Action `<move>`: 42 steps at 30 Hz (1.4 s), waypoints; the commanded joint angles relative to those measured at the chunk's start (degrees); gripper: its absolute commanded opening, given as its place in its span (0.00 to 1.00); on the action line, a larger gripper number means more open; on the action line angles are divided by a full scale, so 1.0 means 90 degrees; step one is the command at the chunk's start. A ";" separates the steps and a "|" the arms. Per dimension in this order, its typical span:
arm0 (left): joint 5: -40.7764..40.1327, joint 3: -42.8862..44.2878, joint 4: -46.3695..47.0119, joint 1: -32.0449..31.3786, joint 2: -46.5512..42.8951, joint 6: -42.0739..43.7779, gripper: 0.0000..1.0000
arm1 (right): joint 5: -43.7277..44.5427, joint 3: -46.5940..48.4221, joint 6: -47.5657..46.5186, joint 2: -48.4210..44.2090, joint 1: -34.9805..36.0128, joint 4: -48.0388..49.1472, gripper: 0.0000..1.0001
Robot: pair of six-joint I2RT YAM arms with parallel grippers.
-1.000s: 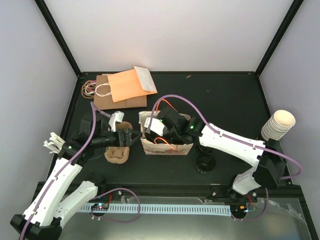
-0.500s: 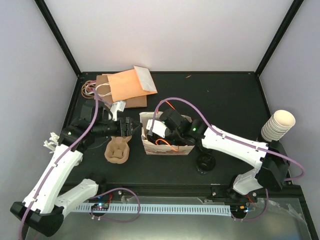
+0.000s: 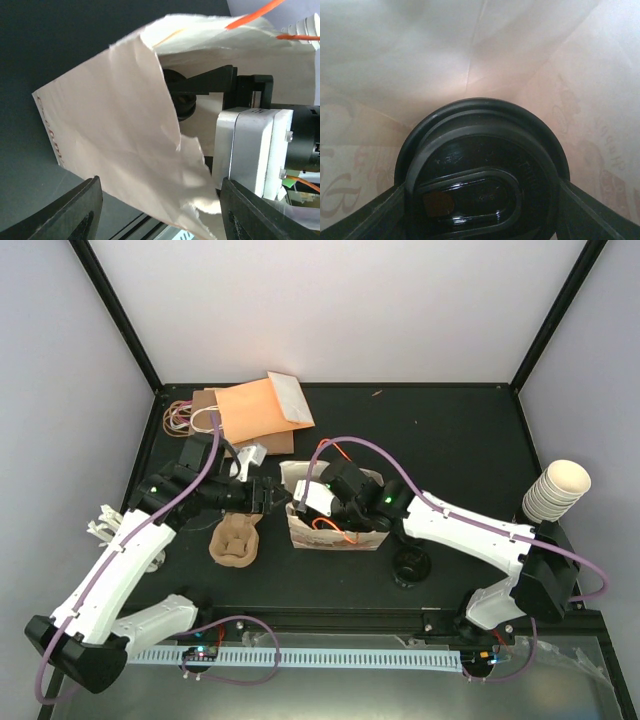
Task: Pack the takeout coffee
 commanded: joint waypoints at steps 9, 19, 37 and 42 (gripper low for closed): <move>-0.1197 0.0844 -0.0797 -0.0531 0.0551 -0.0054 0.68 | 0.0110 -0.0007 -0.0089 -0.0078 -0.0017 0.0133 0.45; -0.1545 0.0920 -0.1113 -0.0550 0.0461 0.0081 0.61 | 0.0239 -0.0069 -0.0047 -0.0181 -0.0021 0.0118 0.45; -0.2419 0.1013 -0.1641 -0.0529 0.0213 0.0471 0.59 | 0.0610 -0.0273 0.0321 -0.0339 0.0010 0.0263 0.45; -0.2234 0.1147 -0.1600 -0.0515 0.0096 0.0469 0.59 | 0.0633 -0.0370 0.0435 -0.0355 0.0112 0.0323 0.45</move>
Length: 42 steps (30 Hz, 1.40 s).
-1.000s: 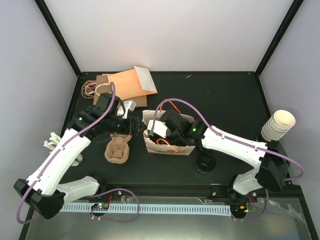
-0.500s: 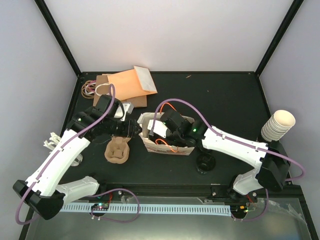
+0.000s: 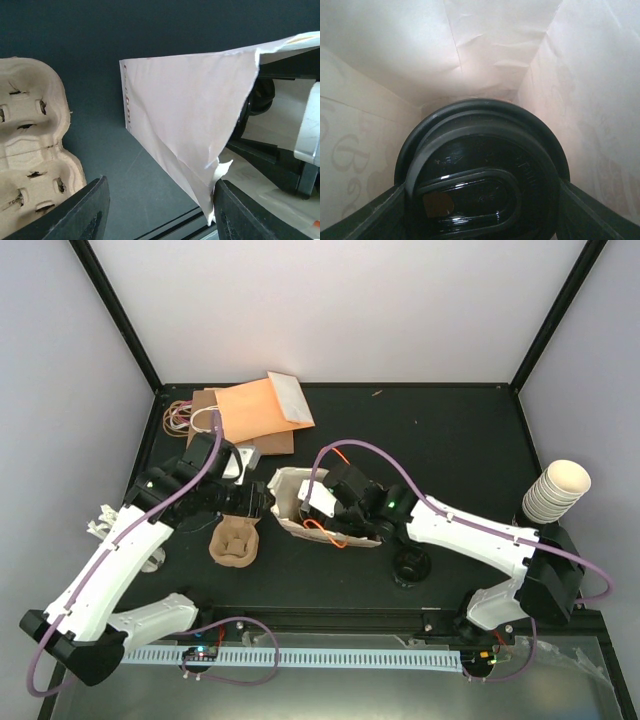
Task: Pack the takeout coffee
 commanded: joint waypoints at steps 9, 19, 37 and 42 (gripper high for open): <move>0.0450 0.0764 0.0147 0.0160 -0.0336 -0.0009 0.71 | 0.0328 -0.0303 0.0361 -0.0238 0.0347 0.0461 0.45; 0.0883 0.0423 0.1002 0.0580 0.0042 0.0097 0.83 | 0.1024 -0.0796 0.0186 -0.0579 0.1084 0.0893 0.42; 0.2150 -0.0040 0.2707 0.0970 0.2897 0.0807 0.99 | 0.2679 -0.1262 -0.0112 -0.0490 0.2286 0.1174 0.41; 0.2365 0.0204 0.2861 0.0965 0.3505 0.0930 0.95 | 0.2956 -0.1281 -0.0210 -0.0272 0.2437 0.1173 0.40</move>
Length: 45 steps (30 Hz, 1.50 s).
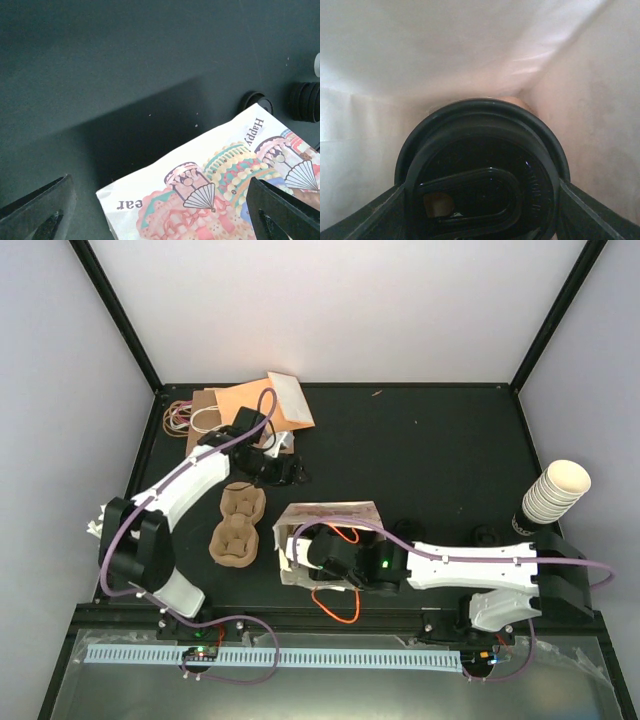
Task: Pack the takeout coffee
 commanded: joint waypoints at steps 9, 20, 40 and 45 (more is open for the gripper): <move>0.0726 0.0445 0.0295 -0.0250 0.0931 0.0506 0.86 | 0.0810 0.0047 -0.0267 0.0584 0.0365 0.0251 0.40; 0.0856 0.0199 0.0219 -0.0356 0.1161 0.0695 0.82 | 0.1676 0.0004 -0.0378 0.0818 0.0631 0.0536 0.39; 0.1326 0.0063 -0.0030 -0.0713 0.1656 0.0980 0.69 | 0.1556 -0.0538 -0.0606 0.0696 0.0628 0.0900 0.38; 0.1412 0.0046 -0.0155 -0.0732 0.1680 0.1104 0.67 | 0.1762 -0.0496 -0.0757 0.0935 0.0626 0.0996 0.37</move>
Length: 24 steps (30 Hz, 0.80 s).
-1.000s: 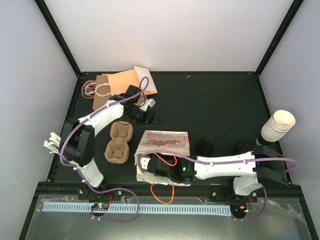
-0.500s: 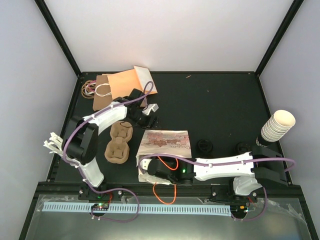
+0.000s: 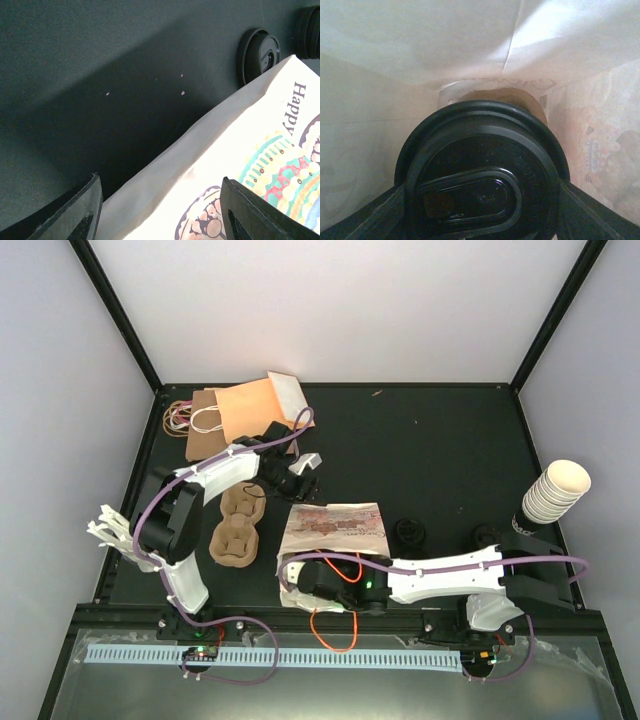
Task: Pack the takeout coffee
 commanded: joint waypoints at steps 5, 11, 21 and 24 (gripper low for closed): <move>0.0466 -0.0060 -0.0513 -0.0142 0.0169 0.0304 0.65 | 0.0435 0.0037 -0.0266 0.0302 -0.0006 0.0389 0.37; 0.0526 -0.0031 -0.0751 -0.0148 0.0227 0.0299 0.63 | 0.0500 0.0037 -0.0355 0.0567 -0.0008 0.0336 0.36; 0.0644 0.0030 -0.1016 -0.0189 0.0227 0.0330 0.62 | 0.0365 0.0203 -0.0154 0.0861 -0.0133 -0.0096 0.36; 0.0727 0.0016 -0.1071 -0.0201 0.0240 0.0354 0.62 | 0.0447 0.0213 -0.0162 0.0982 -0.0156 -0.0087 0.36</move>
